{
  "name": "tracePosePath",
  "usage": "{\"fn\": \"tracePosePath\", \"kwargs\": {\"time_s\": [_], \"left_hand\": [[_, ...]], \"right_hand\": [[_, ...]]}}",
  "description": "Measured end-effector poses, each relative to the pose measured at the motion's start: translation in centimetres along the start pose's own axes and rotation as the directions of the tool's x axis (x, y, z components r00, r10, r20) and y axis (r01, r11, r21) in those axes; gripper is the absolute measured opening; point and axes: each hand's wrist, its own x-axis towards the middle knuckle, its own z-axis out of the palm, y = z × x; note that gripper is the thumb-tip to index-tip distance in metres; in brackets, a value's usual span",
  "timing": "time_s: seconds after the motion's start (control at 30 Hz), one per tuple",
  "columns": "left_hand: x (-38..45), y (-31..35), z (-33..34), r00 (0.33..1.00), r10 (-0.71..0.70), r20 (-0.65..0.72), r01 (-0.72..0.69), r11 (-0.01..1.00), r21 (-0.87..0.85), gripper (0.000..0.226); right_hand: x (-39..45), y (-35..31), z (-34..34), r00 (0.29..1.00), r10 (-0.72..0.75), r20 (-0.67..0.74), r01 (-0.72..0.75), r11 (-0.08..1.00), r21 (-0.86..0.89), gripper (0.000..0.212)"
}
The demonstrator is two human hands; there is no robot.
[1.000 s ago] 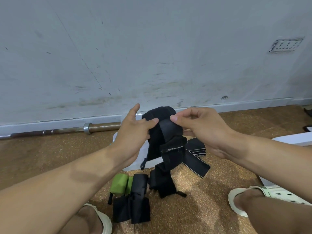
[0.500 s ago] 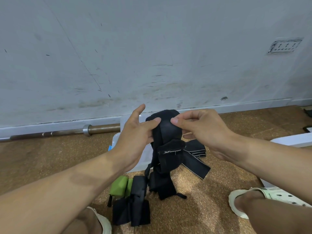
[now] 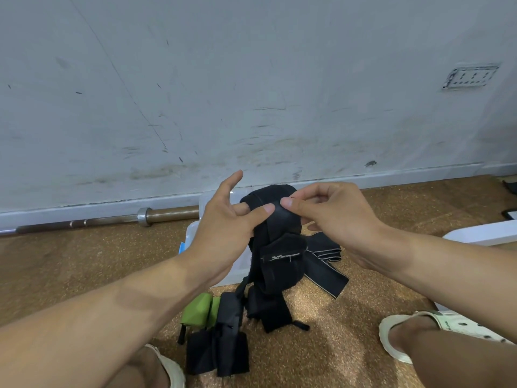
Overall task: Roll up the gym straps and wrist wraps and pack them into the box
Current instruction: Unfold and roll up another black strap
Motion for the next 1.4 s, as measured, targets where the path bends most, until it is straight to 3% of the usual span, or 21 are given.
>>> {"fn": "tracePosePath", "kwargs": {"time_s": [0.13,0.23,0.33,0.5,0.63,0.73,0.8,0.87,0.97,1.03,1.1,1.17,1.3,1.33,1.4], "left_hand": [[0.2,-0.2,-0.3,1.0,0.01,-0.009,-0.01,0.998,0.061,0.077],[-0.1,0.0,-0.2,1.0,0.017,0.014,-0.017,0.998,0.058,0.08],[-0.4,0.1,0.0,1.0,0.018,0.006,-0.018,0.996,0.085,0.086],[-0.5,0.1,0.3,1.0,0.03,0.0,-0.029,0.991,0.13,0.088],[-0.3,-0.2,0.5,1.0,0.027,-0.004,-0.026,0.988,0.153,0.096],[-0.2,-0.1,0.4,0.998,-0.06,-0.019,0.061,0.997,0.041,0.094],[0.1,0.4,0.1,0.984,-0.177,-0.015,0.171,0.969,-0.179,0.073],[0.4,0.9,-0.1,0.969,-0.244,-0.025,0.228,0.933,-0.277,0.061],[0.8,1.1,-0.5,0.961,-0.23,-0.151,0.189,0.951,-0.246,0.074],[0.9,1.2,-0.8,0.966,-0.197,-0.169,0.16,0.965,-0.209,0.073],[0.9,1.4,-1.1,0.971,-0.196,-0.137,0.17,0.968,-0.184,0.061],[0.8,1.5,-1.2,0.977,-0.206,-0.052,0.195,0.967,-0.166,0.041],[0.4,1.7,-1.4,0.977,-0.196,0.089,0.203,0.976,-0.078,0.029],[0.3,1.6,-1.4,0.974,-0.184,0.132,0.193,0.98,-0.057,0.029],[0.2,1.7,-1.3,0.961,-0.169,0.219,0.182,0.982,-0.044,0.033]], "right_hand": [[0.6,0.1,-0.5,0.999,0.039,-0.019,-0.04,0.995,-0.094,0.04],[0.6,0.1,-0.9,0.974,0.117,0.195,-0.105,0.992,-0.07,0.028],[0.4,0.2,-1.0,0.948,0.111,0.298,-0.118,0.993,0.003,0.017],[0.6,0.7,-0.7,0.957,0.113,0.266,-0.135,0.988,0.068,0.013],[0.8,0.6,-0.7,0.973,0.099,0.207,-0.105,0.994,0.02,0.009],[0.6,0.6,-0.9,0.97,0.045,0.237,-0.051,0.999,0.018,0.005],[0.4,0.8,-0.9,0.963,0.01,0.269,0.003,0.999,-0.048,0.007],[0.3,0.9,-0.9,0.951,-0.015,0.309,0.062,0.988,-0.141,0.011],[0.4,1.1,-0.7,0.911,0.02,0.413,0.143,0.922,-0.36,0.037],[0.7,1.4,-0.9,0.865,0.092,0.493,0.193,0.847,-0.496,0.024],[0.9,1.2,-1.6,0.855,0.115,0.506,0.245,0.77,-0.589,0.019],[1.5,1.0,-2.4,0.909,0.082,0.409,0.216,0.747,-0.629,0.029],[3.1,1.1,-3.2,0.985,-0.023,0.171,0.09,0.915,-0.392,0.026],[3.2,1.1,-3.4,0.981,-0.034,0.192,0.095,0.942,-0.323,0.023],[3.0,1.1,-3.3,0.93,0.01,0.367,0.09,0.963,-0.253,0.025]]}}
